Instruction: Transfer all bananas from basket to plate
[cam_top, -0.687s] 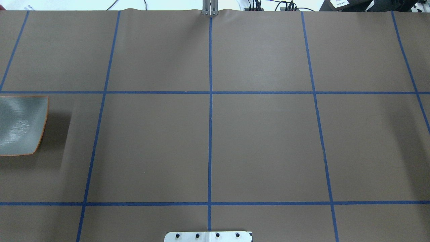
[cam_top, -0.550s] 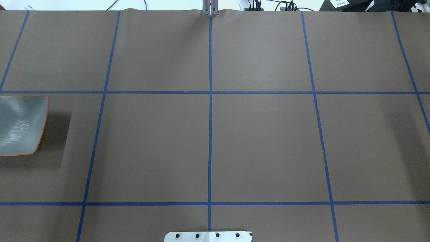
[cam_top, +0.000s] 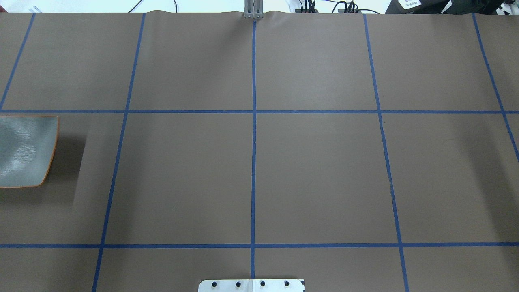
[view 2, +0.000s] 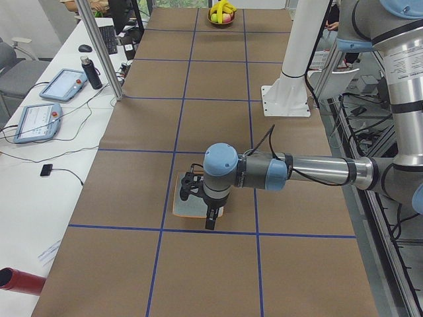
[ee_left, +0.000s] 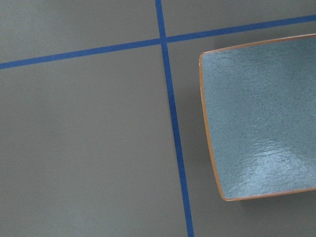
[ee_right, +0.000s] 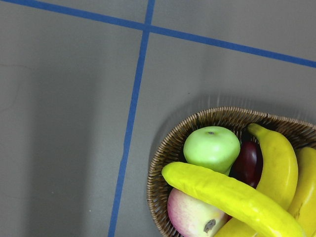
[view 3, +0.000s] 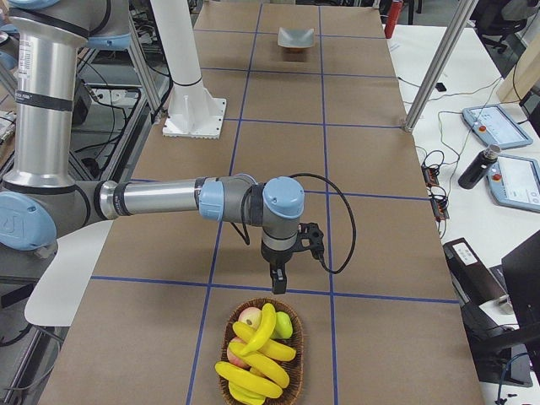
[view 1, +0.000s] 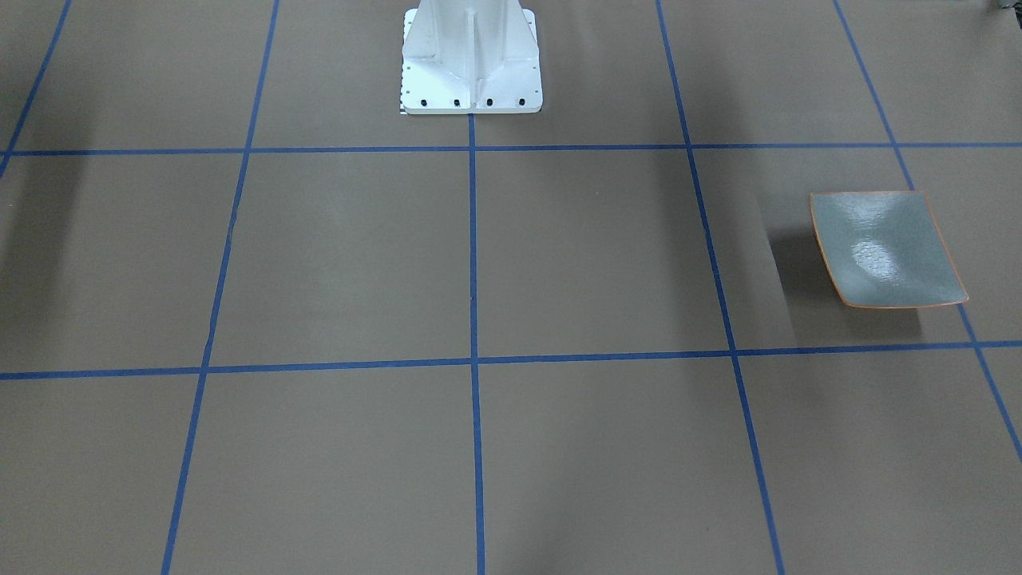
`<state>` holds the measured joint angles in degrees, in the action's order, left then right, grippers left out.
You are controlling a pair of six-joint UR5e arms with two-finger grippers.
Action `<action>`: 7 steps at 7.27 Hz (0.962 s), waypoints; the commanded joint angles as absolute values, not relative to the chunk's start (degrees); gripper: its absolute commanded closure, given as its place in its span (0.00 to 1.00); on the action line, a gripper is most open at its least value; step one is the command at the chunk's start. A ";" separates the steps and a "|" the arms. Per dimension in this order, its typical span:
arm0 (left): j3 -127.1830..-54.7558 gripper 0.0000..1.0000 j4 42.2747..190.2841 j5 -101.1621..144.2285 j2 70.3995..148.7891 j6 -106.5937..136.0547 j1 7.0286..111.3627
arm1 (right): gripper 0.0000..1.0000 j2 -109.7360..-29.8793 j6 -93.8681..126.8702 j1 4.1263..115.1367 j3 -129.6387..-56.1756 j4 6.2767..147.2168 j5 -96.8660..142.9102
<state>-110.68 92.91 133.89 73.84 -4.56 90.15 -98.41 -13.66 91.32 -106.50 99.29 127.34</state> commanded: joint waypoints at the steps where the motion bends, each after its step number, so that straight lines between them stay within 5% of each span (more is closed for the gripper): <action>1: -114.07 0.00 93.08 133.95 74.79 -4.66 90.44 | 0.00 -95.28 -13.10 91.32 -105.83 90.24 127.27; 5: -112.07 0.00 93.08 133.95 75.59 -4.75 90.44 | 0.00 -98.08 -22.97 91.32 -104.51 87.36 128.05; 7: -111.27 0.00 93.08 133.95 75.76 -4.66 90.44 | 0.00 -97.22 -35.35 94.02 -96.30 87.45 135.47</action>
